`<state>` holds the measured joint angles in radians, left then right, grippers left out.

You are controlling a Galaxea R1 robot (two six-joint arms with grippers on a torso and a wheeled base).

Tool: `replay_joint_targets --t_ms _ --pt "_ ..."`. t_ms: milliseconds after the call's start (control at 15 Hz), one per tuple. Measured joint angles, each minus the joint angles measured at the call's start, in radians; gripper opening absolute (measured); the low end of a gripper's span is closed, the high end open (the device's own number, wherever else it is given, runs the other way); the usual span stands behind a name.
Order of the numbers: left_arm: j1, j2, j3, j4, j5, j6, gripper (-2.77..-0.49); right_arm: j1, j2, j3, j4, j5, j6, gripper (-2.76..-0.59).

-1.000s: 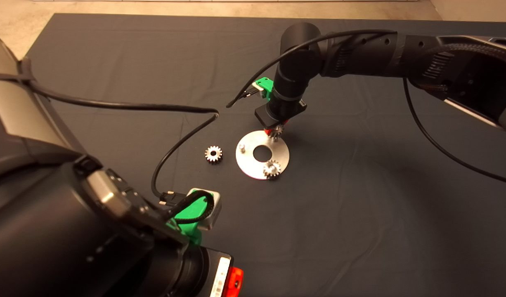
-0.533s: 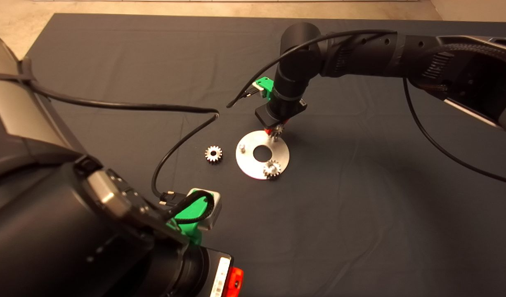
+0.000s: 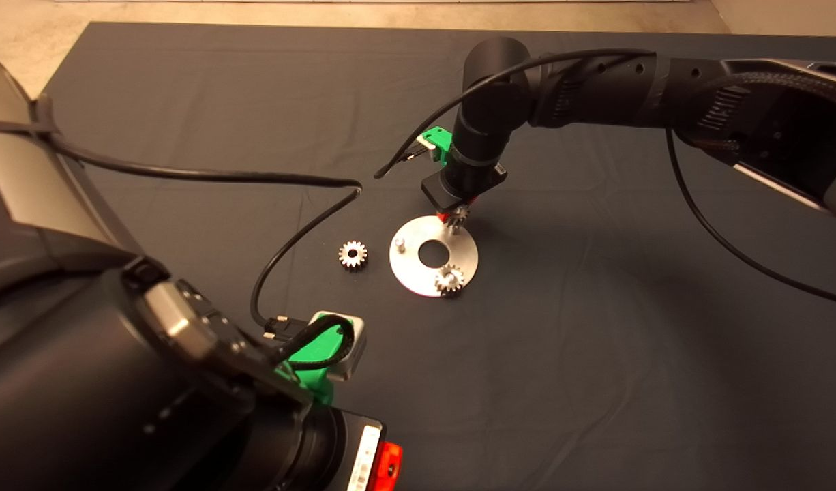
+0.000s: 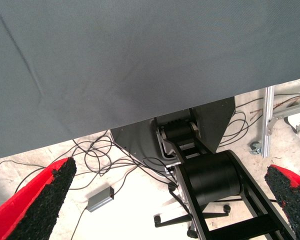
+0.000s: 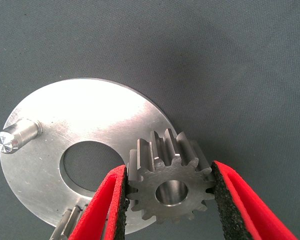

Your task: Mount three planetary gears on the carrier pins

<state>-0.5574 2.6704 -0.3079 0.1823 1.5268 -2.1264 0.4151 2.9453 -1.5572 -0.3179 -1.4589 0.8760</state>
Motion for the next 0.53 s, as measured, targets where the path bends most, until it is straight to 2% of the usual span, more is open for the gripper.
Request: replay_joint_targets --t_ms 133,267,333,400,467,533 --pt "0.000 0.000 0.000 0.000 0.000 0.000 -0.49 0.000 0.000 0.000 0.000 -0.002 0.000 -2.30" --pt "0.000 0.000 0.000 0.000 0.000 0.000 -0.49 0.000 0.000 0.000 0.000 -0.012 0.000 -2.30" --pt "0.000 0.000 0.000 0.000 0.000 0.000 -0.49 0.000 0.000 0.000 0.000 -0.028 0.001 -2.30" --pt "0.000 0.000 0.000 0.000 0.000 0.000 -0.49 0.000 0.000 0.005 0.000 -0.051 0.005 -2.30" --pt "0.000 0.000 0.000 0.000 0.000 0.000 -0.49 0.000 -0.001 0.017 0.000 -0.069 0.006 -2.30" --pt "0.000 0.000 0.000 0.000 0.000 0.000 -0.49 0.000 0.000 0.028 0.000 -0.070 0.008 -2.30"
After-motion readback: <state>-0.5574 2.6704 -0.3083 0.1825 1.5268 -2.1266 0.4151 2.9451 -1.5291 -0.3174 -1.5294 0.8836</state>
